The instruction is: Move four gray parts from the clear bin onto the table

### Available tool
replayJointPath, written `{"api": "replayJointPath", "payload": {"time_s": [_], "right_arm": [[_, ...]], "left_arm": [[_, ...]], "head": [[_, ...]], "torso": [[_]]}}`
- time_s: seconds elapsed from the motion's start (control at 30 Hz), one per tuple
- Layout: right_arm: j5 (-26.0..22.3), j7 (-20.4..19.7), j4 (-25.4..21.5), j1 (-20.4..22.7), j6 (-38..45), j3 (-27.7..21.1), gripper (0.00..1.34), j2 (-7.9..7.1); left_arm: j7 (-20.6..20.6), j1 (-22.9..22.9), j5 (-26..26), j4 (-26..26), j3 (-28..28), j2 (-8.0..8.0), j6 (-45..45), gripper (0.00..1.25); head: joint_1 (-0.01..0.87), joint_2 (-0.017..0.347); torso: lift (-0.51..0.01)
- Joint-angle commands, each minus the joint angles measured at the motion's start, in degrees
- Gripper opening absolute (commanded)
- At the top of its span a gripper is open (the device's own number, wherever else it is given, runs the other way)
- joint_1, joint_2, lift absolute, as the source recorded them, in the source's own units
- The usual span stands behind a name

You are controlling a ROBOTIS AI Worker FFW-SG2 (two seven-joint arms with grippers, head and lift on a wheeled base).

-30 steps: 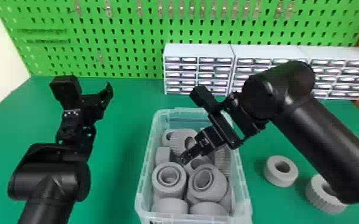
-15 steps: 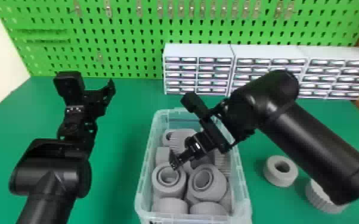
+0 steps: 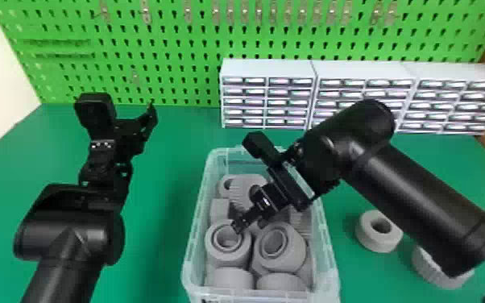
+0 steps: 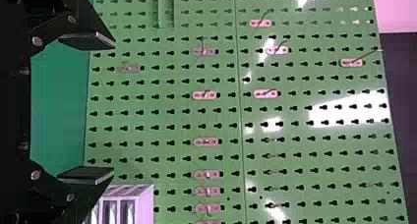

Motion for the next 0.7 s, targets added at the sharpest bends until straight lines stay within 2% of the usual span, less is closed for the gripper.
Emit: {"api": "replayJointPath", "payload": {"time_s": [0.0,0.67], "right_arm": [[0.29,0.00,0.51,-0.53,-0.70,0.70,0.86,0.35],[-1.12,0.00,3.41,-1.76,-3.69,4.74,0.86,1.32]], "left_arm": [[0.01,-0.21,0.00,0.00,-0.10,0.03,0.00,0.90],[0.27,-1.52,0.08,0.00,-0.89,0.38,-0.09,0.90]], "head": [[0.693,0.072],[0.693,0.072]], "torso": [[-0.052],[-0.052]]}}
